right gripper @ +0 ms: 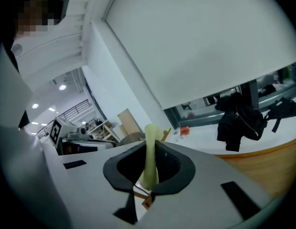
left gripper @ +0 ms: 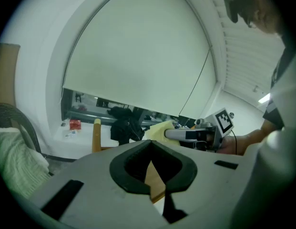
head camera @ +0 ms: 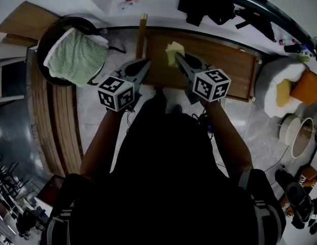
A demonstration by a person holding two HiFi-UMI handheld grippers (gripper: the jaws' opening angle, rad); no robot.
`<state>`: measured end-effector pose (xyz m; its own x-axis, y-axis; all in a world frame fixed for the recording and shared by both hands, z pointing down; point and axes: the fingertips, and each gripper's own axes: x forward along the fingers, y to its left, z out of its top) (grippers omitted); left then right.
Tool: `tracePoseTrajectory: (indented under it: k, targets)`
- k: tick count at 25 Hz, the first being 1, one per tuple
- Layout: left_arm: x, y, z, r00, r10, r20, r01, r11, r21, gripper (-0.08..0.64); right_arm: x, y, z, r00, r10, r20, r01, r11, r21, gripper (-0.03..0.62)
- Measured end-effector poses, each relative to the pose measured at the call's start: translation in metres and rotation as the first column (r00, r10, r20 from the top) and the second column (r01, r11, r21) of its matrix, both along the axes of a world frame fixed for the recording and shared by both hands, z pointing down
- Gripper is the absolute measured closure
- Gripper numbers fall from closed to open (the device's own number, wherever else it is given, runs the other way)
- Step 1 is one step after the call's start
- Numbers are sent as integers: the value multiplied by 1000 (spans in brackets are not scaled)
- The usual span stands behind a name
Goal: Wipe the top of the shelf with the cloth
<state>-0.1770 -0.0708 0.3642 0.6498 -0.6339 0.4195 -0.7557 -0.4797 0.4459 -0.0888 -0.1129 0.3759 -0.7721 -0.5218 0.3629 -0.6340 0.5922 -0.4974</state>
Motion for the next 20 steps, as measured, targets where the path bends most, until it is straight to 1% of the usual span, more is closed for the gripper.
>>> tracePoseTrajectory:
  k: [5, 9, 14, 17, 20]
  targets:
    - [-19, -39, 29, 999, 11, 49, -8, 998, -67, 548, -41, -55, 51, 1000, 9, -28, -11, 997, -71, 549]
    - [-30, -69, 50, 997, -4, 74, 13, 993, -120, 548, -65, -83, 98, 999, 17, -47, -25, 987, -158, 549]
    - [-31, -93, 72, 996, -4, 92, 20, 985, -170, 548, -79, -96, 161, 995, 24, -99, -48, 968, -247, 549]
    - [-30, -100, 78, 996, 3, 89, 13, 983, -183, 549, -91, -102, 184, 993, 11, -118, -43, 963, -267, 549]
    - [-31, -102, 81, 997, 7, 73, 8, 981, -196, 548, -102, -104, 206, 987, -1, -160, -44, 959, -280, 549]
